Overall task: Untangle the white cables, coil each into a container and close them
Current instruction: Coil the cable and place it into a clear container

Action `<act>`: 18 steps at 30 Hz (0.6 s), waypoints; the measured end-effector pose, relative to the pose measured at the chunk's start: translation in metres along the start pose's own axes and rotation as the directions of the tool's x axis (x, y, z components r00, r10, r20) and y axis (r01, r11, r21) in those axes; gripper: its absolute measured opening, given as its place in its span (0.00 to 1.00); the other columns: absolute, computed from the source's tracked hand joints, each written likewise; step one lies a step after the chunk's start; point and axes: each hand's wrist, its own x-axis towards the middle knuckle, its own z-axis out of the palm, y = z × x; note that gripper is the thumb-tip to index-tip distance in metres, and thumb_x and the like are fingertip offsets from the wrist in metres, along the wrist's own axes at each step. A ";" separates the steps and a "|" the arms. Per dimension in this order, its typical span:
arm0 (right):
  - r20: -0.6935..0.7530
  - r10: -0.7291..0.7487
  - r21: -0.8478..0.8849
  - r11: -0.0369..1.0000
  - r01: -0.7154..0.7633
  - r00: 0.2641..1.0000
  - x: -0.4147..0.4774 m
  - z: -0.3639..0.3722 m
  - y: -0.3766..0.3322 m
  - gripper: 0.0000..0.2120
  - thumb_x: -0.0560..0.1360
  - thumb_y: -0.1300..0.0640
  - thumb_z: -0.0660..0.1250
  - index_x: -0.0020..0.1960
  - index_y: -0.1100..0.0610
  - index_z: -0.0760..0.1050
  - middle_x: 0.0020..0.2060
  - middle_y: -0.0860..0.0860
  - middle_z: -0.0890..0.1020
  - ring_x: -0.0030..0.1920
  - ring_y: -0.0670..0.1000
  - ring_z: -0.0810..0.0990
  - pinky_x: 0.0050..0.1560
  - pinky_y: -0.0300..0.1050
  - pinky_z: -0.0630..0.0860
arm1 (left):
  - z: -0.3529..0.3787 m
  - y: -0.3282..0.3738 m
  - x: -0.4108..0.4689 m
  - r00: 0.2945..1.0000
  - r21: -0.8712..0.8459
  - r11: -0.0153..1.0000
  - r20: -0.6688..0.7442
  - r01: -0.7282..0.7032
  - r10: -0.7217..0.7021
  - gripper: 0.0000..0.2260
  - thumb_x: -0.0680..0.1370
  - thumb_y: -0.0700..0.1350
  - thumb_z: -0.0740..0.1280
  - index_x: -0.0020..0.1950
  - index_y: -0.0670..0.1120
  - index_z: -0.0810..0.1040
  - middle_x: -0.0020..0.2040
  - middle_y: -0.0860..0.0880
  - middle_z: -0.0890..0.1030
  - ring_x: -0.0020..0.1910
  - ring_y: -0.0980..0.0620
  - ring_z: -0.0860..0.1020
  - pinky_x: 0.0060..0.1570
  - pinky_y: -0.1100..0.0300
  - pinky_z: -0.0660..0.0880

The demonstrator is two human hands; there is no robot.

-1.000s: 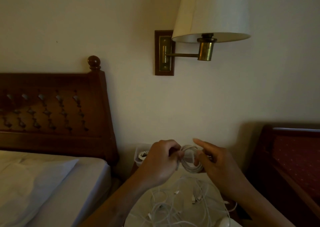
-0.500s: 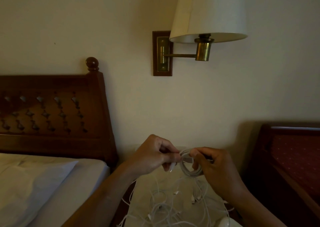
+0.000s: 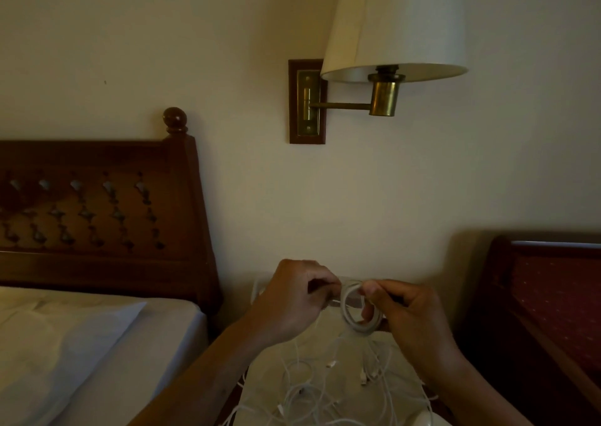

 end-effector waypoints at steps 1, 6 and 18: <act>-0.017 -0.033 -0.032 0.999 0.032 0.999 -0.001 0.001 0.001 0.14 0.80 0.58 0.69 0.40 0.45 0.87 0.33 0.52 0.85 0.36 0.51 0.85 0.40 0.45 0.85 | 0.000 0.003 0.000 0.998 -0.047 0.997 0.024 0.057 -0.056 0.05 0.78 0.41 0.74 0.45 0.48 0.88 0.38 0.55 0.85 0.38 0.56 0.83 0.41 0.59 0.80; 0.041 -0.431 -0.413 0.814 0.408 0.901 -0.004 0.009 0.000 0.13 0.78 0.63 0.71 0.37 0.50 0.81 0.30 0.40 0.80 0.31 0.42 0.79 0.32 0.28 0.69 | -0.022 0.012 0.010 0.905 -0.316 0.852 0.227 0.417 -0.359 0.06 0.76 0.34 0.73 0.40 0.40 0.87 0.30 0.45 0.83 0.23 0.54 0.71 0.23 0.63 0.67; -0.060 -0.240 -0.282 0.935 0.214 0.969 -0.002 0.018 -0.001 0.12 0.78 0.55 0.72 0.41 0.40 0.84 0.33 0.38 0.85 0.32 0.41 0.84 0.33 0.39 0.81 | 0.032 0.014 -0.009 0.911 -0.263 0.958 -0.359 0.111 -0.204 0.06 0.79 0.44 0.74 0.43 0.47 0.85 0.33 0.53 0.83 0.29 0.53 0.82 0.29 0.61 0.78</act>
